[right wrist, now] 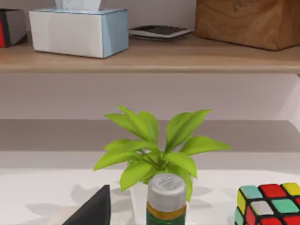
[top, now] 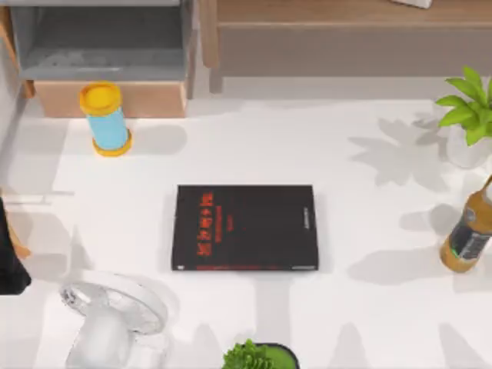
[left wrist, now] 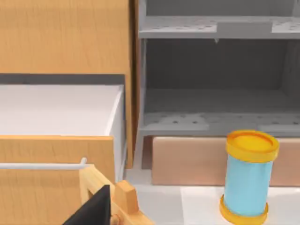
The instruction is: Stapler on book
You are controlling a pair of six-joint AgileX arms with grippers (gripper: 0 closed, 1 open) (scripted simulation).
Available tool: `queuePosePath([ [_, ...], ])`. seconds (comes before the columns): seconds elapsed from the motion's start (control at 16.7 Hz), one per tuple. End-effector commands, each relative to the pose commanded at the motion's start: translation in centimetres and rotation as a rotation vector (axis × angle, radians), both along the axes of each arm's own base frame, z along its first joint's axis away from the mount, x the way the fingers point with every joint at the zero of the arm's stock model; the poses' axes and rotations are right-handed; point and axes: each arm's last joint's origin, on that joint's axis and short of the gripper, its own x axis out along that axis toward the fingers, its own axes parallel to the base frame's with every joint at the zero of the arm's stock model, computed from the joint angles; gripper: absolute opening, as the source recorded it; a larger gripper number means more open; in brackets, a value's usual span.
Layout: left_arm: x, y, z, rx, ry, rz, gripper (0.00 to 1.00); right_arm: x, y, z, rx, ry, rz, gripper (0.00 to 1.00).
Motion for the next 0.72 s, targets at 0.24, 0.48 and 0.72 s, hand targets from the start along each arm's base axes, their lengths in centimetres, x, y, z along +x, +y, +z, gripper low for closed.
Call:
queuePosePath([
  [0.24, 0.0, 0.0, 0.4, 0.002, 0.013, 0.002, 1.0, 0.0, 0.0, 0.0, 0.0, 0.0, 0.0, 1.0],
  [0.48, 0.3, 0.3, 2.9, 0.017, 0.109, 0.019, 1.0, 0.0, 0.0, 0.0, 0.0, 0.0, 0.0, 1.0],
  [0.72, 2.0, 0.8, 7.3, 0.04, 0.277, 0.045, 1.0, 0.0, 0.0, 0.0, 0.0, 0.0, 0.0, 1.0],
])
